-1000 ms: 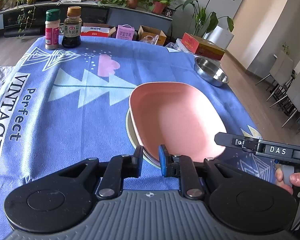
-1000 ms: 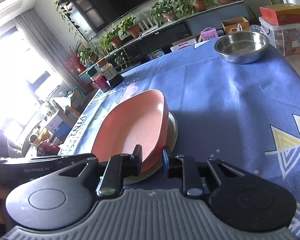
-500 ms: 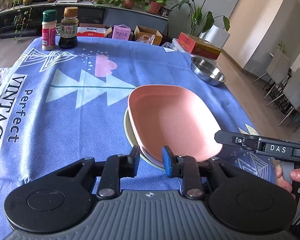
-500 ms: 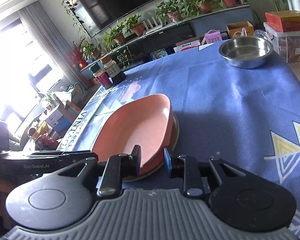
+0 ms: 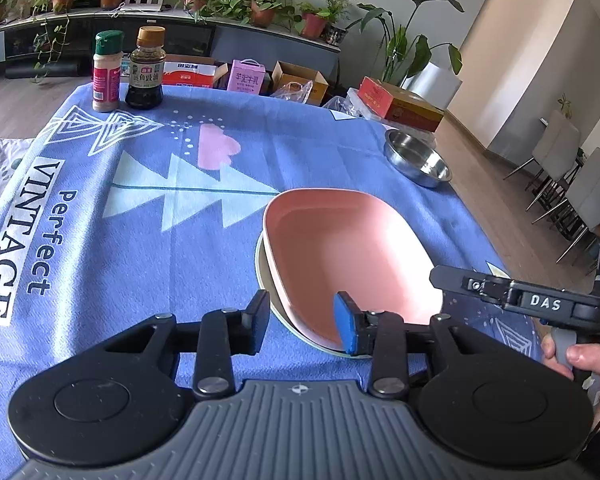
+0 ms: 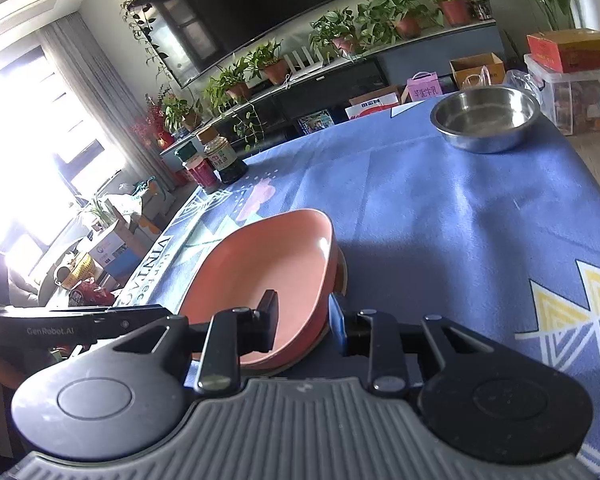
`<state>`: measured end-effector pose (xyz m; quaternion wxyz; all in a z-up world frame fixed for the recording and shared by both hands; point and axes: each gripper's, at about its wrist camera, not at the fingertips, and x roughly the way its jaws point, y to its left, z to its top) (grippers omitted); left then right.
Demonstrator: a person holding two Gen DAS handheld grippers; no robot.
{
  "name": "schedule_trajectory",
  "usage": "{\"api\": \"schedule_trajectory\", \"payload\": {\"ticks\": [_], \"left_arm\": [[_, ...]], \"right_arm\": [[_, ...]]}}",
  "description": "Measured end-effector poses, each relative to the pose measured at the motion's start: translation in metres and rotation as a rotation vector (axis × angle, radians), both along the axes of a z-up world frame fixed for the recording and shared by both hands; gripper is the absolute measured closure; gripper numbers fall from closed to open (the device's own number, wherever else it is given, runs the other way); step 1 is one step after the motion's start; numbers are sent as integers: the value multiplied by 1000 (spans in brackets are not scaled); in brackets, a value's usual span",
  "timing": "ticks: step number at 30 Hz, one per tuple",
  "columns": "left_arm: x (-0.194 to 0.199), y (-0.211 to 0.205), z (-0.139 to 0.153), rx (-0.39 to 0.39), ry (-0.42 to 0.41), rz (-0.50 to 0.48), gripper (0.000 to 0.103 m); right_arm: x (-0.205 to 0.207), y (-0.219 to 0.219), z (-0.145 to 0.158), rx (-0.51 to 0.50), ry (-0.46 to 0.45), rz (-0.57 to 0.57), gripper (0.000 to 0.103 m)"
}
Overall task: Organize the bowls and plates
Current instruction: 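Carry the pink oval dish with both grippers and lower it onto the green plate, then open both grippers and move them toward the steel bowl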
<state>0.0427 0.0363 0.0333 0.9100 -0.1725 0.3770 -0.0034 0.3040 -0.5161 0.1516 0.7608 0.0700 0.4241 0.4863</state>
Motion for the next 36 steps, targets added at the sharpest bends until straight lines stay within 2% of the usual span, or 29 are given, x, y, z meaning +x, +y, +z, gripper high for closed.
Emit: {"api": "schedule_trajectory", "payload": {"ticks": [12, 15, 27, 33, 36], "left_arm": [[9, -1, -3, -10, 4, 12, 70], [8, -2, -3, -11, 3, 10, 70], [11, -7, 6, -15, -18, 1, 69], [28, -18, 29, 17, -48, -16, 59], [45, -23, 42, 19, -66, -17, 50]], "right_arm": [[3, 4, -7, -36, 15, 6, 29], [3, 5, -7, -28, 22, 15, 33], [4, 3, -7, -17, 44, 16, 31], [21, -16, 4, 54, 44, -60, 24], [36, -29, 5, 89, 69, -118, 20]]}}
